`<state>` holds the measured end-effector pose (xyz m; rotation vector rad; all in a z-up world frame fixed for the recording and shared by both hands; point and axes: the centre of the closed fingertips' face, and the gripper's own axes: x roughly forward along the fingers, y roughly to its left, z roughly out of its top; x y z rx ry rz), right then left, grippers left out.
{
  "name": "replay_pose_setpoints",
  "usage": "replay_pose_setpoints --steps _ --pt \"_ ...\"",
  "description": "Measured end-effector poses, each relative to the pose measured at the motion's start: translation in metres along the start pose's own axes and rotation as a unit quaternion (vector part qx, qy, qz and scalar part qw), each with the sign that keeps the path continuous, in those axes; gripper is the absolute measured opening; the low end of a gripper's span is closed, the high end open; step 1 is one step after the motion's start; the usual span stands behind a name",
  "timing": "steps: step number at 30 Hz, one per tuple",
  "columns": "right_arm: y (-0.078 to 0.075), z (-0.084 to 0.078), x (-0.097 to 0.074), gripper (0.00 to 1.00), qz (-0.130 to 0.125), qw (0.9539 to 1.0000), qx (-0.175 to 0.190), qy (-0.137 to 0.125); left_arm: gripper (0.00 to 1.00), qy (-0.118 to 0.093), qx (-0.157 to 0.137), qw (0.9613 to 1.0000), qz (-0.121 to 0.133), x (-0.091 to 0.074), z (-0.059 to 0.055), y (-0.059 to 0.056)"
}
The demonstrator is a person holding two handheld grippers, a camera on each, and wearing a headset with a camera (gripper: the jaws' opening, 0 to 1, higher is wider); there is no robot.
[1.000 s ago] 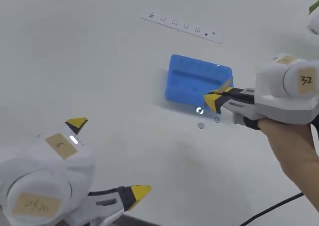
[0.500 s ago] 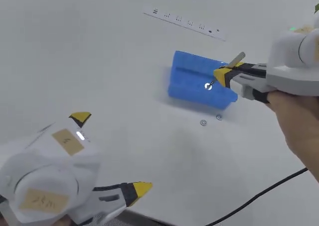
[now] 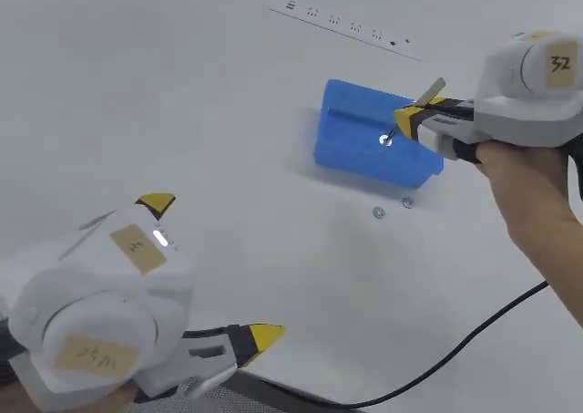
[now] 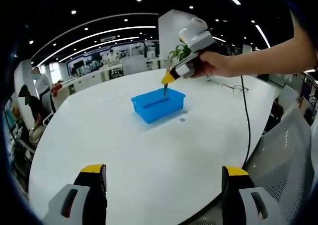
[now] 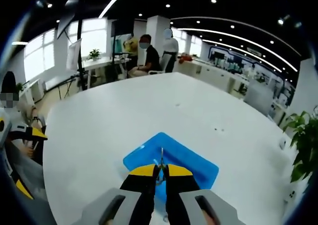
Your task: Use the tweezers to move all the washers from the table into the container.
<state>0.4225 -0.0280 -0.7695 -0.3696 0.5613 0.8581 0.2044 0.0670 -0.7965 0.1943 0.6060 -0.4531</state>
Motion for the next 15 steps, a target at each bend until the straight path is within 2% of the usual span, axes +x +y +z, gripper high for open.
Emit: replay_pose_setpoints --steps 4,9,15 --pt "-0.002 -0.008 0.011 0.03 -0.005 0.9998 -0.01 0.014 0.99 0.002 -0.001 1.0 0.0 0.0 -0.001 0.0" --pt "-0.006 -0.014 0.022 0.03 -0.003 0.9998 0.004 0.021 0.99 0.006 0.002 1.0 -0.001 0.001 -0.002 0.0" --pt "-0.003 -0.023 0.033 0.03 0.006 0.9993 0.022 0.029 0.99 0.012 -0.003 0.9999 -0.003 0.001 -0.004 0.0"
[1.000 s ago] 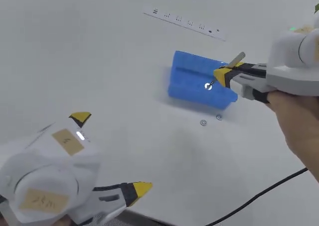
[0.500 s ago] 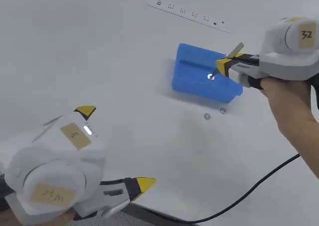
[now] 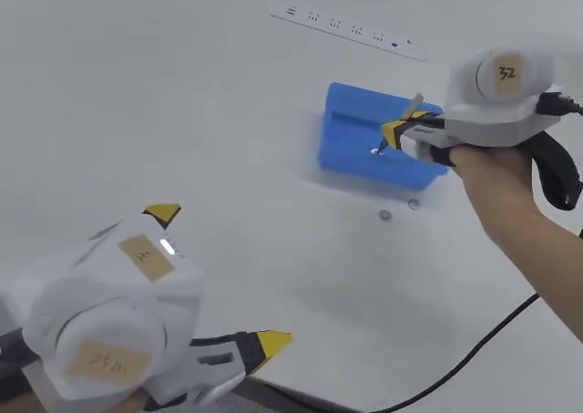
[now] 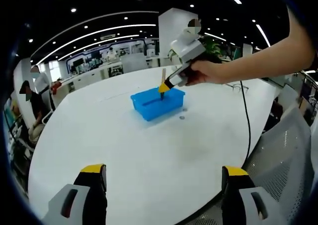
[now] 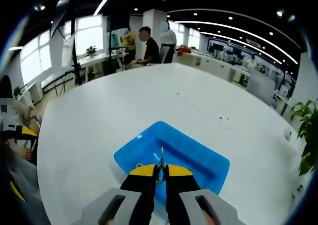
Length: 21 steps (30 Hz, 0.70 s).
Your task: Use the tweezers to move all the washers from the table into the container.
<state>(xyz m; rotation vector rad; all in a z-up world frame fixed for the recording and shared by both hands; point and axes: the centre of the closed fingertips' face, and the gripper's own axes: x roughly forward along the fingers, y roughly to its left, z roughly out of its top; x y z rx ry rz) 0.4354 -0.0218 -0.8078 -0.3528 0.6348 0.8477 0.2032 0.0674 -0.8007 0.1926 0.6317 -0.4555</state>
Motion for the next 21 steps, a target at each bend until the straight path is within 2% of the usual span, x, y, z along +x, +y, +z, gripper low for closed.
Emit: replay_pose_setpoints --steps 10,12,15,21 --pt "0.001 -0.008 0.013 0.03 0.002 0.9999 0.005 0.014 0.99 0.004 0.004 1.0 0.002 0.0 -0.001 0.0" --pt "0.001 -0.008 0.014 0.03 0.002 0.9999 0.005 0.015 0.99 0.003 0.004 1.0 0.0 0.0 -0.001 0.0" --pt "0.003 -0.009 0.015 0.03 0.004 0.9998 0.003 0.019 0.99 0.015 0.002 0.9999 -0.001 0.002 -0.005 0.0" --pt "0.004 -0.011 0.013 0.03 0.005 0.9998 0.005 0.02 0.99 0.015 0.005 0.9999 0.001 0.002 -0.005 0.0"
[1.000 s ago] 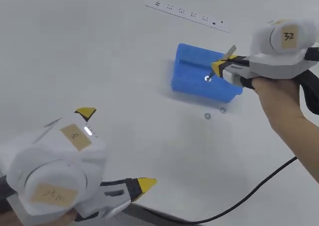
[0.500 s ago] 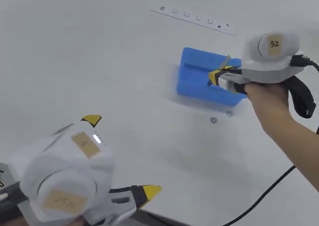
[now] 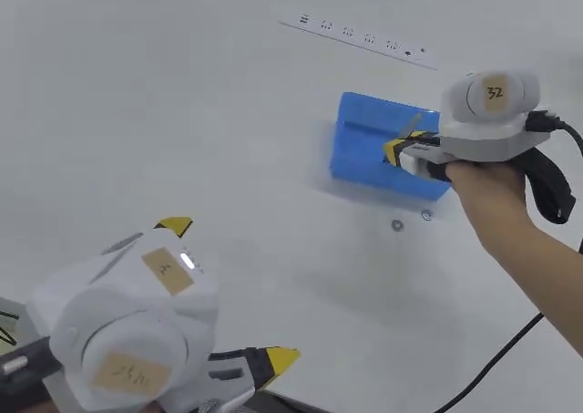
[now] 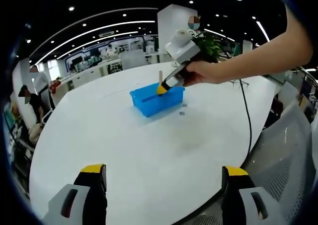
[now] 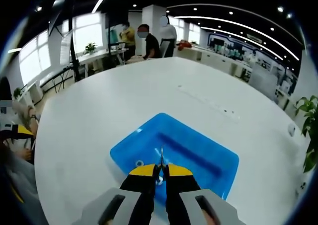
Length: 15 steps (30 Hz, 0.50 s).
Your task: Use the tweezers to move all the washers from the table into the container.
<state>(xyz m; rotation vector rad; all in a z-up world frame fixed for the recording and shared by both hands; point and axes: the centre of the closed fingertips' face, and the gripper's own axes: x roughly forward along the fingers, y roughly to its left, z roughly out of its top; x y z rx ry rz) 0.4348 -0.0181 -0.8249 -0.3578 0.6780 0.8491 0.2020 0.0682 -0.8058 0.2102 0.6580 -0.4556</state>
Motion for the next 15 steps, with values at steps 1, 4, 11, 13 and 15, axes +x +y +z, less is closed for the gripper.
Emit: replay_pose_setpoints --steps 1,4,11,13,15 --pt "0.0 0.0 -0.002 0.03 -0.001 1.0 0.001 -0.001 0.99 0.0 0.001 1.0 0.001 0.0 0.0 0.0" --pt "0.0 0.002 -0.008 0.03 -0.002 1.0 0.003 -0.007 0.99 0.001 0.002 1.0 0.001 0.0 0.0 0.0" --pt "0.004 0.014 -0.028 0.03 -0.005 0.9995 0.004 -0.031 0.99 -0.003 0.003 1.0 0.001 0.0 0.001 0.0" --pt "0.004 0.019 -0.036 0.03 -0.007 0.999 0.004 -0.043 0.99 -0.003 0.005 1.0 0.0 0.0 0.001 -0.001" --pt "0.005 0.022 -0.044 0.03 -0.01 0.9986 0.005 -0.052 0.99 -0.003 0.007 1.0 0.002 0.0 0.001 0.0"
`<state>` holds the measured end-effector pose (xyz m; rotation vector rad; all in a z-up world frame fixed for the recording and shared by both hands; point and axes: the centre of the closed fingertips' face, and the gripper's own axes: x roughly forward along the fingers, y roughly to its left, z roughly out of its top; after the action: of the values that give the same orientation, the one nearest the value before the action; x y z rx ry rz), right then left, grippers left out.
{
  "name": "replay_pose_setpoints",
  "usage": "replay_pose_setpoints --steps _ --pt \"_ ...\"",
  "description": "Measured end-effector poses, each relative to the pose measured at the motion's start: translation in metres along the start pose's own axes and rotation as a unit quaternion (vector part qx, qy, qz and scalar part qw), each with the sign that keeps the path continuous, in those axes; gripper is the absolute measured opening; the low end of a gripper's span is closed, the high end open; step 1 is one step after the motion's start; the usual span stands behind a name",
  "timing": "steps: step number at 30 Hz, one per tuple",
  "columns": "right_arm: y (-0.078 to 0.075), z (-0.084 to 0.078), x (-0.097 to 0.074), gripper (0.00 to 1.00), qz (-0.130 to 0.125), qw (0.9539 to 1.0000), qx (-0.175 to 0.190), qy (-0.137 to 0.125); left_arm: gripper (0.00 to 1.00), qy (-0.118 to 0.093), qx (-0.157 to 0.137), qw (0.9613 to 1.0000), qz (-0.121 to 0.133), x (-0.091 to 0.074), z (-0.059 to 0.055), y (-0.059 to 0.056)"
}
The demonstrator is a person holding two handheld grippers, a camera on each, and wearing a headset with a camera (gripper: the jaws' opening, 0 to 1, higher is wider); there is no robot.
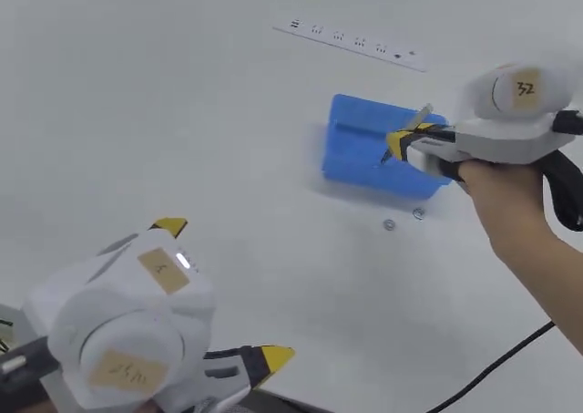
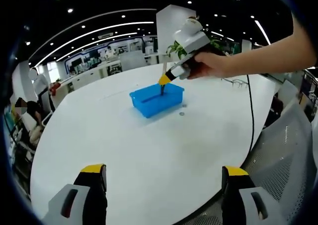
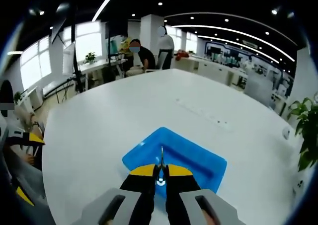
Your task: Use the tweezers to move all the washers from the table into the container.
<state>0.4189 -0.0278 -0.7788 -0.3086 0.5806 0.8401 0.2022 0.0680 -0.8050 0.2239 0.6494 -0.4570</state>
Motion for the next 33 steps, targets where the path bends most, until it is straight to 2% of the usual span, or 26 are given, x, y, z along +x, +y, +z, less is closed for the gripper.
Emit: replay_pose_setpoints --steps 8,11,25,33 --pt "0.003 0.01 -0.031 0.03 -0.008 0.9991 0.021 -0.037 0.99 0.002 0.002 1.0 -0.001 0.0 -0.001 -0.001" --pt "0.006 0.007 -0.037 0.03 -0.006 0.999 0.022 -0.038 0.99 0.001 0.002 1.0 0.0 0.0 -0.001 0.0" --pt "0.016 -0.045 -0.028 0.03 -0.003 0.9993 0.035 0.015 0.98 0.004 0.002 1.0 -0.001 0.0 -0.001 0.0" --pt "0.017 -0.06 -0.023 0.03 -0.001 0.9985 0.044 0.032 0.98 0.008 0.002 1.0 -0.001 0.0 -0.003 0.0"
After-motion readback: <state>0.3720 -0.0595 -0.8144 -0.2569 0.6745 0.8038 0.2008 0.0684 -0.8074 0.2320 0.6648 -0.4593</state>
